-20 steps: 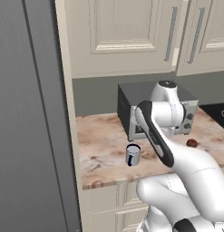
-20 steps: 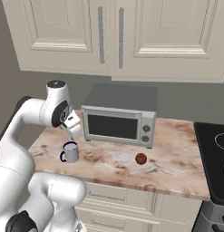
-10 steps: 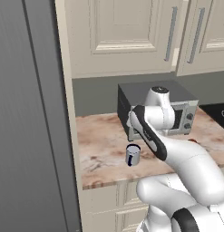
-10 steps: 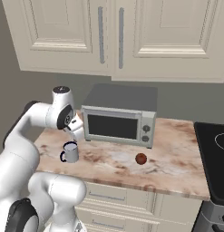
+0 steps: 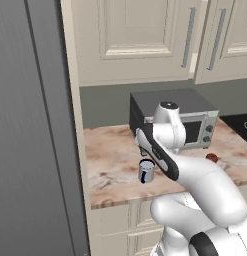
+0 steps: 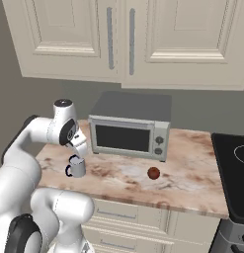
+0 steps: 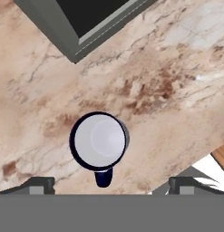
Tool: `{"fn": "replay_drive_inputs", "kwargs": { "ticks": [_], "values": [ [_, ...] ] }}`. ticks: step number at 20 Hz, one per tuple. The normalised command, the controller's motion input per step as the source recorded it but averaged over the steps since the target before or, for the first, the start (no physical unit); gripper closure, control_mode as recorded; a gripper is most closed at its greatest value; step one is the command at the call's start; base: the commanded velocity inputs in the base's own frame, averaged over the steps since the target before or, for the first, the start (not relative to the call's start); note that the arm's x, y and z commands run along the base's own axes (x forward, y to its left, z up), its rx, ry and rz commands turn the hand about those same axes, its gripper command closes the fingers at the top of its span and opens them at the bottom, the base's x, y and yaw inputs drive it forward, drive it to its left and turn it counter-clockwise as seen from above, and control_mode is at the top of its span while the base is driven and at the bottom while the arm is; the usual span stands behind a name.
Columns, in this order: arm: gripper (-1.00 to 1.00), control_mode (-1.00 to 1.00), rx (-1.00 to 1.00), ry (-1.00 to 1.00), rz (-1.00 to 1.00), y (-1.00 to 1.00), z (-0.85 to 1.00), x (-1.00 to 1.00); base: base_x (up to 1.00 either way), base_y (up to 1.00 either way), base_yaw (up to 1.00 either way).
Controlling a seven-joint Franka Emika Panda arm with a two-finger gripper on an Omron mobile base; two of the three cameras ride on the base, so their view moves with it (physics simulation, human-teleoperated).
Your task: Pick the mug from the counter and place it inside the microwave. Then close the microwave.
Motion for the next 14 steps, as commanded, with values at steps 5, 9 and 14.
{"fn": "replay_drive_inputs", "kwargs": {
  "ticks": [5,9,14],
  "values": [
    [-1.0,-1.0,0.0,0.0,0.0,0.19,0.0,-0.04,0.0,0.0,0.0],
    [-1.0,-1.0,0.0,0.0,0.0,0.16,0.0,-0.01,0.0,0.0,0.0],
    [-1.0,-1.0,0.0,0.0,0.0,0.18,-0.01,0.0,0.0,0.0,0.0]
  ]
}}
